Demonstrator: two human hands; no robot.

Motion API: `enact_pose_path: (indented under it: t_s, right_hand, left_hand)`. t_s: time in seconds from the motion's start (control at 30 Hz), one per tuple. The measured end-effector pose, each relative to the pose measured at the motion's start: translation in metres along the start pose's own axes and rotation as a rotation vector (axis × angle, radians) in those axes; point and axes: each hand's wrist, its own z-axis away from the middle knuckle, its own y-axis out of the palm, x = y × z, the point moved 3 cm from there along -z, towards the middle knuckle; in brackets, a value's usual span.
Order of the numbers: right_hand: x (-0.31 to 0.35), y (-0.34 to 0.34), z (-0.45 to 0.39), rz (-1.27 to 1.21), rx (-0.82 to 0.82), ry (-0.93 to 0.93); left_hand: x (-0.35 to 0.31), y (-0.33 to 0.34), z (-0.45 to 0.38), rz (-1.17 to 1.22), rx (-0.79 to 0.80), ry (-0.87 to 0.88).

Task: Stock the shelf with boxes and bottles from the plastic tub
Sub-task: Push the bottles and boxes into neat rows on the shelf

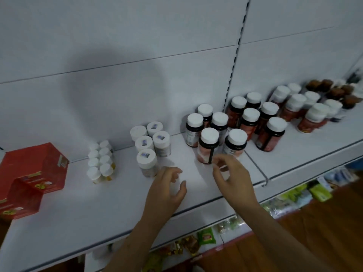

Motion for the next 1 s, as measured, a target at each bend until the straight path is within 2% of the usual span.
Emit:
enact_pose_path:
  t_s: [0.07,0.13,0.23,0.33,0.53,0.73,1.0]
  right_hand:
    - [-0.009,-0.027,0.005,0.041,-0.124,0.042]
    - [-0.024,-0.045,0.009,0.056,-0.178,0.109]
    - [-0.050,-0.059,0.009,0.083,-0.112,0.221]
    - [-0.072,-0.058,-0.002,0.064,0.009,0.236]
    - [-0.080,-0.032,-0.062,-0.143,0.286,0.069]
    - [-0.098,-0.020,-0.103,-0.205,0.465,-0.027]
    - [-0.120,0.007,-0.113,-0.076,0.383,-0.169]
  left_hand:
    - [-0.007,0.020,-0.011,0.072,0.051,0.022]
    - [-0.010,0.037,-0.020,0.121,0.088,-0.004]
    - [-0.014,0.056,-0.034,0.108,0.117,-0.083]
    - [-0.018,0.075,-0.049,0.068,0.139,-0.131]
    - [-0.015,0.105,-0.080,-0.064,0.141,-0.156]
    - [0.005,0.099,-0.106,-0.082,0.060,-0.206]
    - [0.006,0.103,-0.113,-0.170,0.026,-0.198]
